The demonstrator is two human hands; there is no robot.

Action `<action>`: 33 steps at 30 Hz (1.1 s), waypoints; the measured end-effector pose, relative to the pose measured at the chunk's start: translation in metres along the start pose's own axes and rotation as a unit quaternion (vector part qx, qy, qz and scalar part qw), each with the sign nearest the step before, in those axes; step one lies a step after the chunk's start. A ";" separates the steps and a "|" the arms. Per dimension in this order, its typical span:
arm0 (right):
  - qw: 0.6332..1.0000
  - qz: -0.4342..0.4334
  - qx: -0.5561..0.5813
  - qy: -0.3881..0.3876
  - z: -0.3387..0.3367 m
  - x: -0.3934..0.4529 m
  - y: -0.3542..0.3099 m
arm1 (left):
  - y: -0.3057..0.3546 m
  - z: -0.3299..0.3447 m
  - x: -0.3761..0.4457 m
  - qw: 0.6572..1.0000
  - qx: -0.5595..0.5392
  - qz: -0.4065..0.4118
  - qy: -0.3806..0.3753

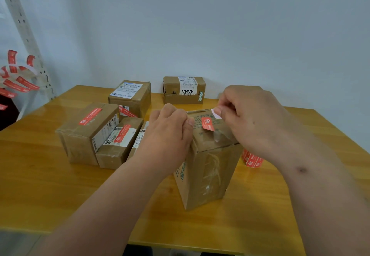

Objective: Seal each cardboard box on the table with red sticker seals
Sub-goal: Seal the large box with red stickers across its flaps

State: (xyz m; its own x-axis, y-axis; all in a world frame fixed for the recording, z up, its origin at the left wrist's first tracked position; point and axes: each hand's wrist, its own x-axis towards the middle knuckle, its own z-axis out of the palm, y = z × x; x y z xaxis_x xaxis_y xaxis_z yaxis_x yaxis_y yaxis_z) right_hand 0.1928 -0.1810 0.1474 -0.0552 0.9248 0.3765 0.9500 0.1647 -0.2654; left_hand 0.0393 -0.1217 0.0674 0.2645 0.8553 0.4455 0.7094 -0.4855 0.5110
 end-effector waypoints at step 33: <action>0.998 0.027 -0.038 -0.034 0.011 0.012 -0.004 | -0.001 0.000 -0.002 1.000 -0.012 0.002 0.000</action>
State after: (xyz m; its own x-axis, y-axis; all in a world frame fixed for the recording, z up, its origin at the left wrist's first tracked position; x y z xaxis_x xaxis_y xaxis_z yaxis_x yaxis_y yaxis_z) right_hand 0.1845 -0.1665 0.1430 -0.0215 0.9534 0.3009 0.9727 0.0895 -0.2140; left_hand 0.0381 -0.1230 0.0663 0.2682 0.8532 0.4473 0.6928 -0.4935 0.5258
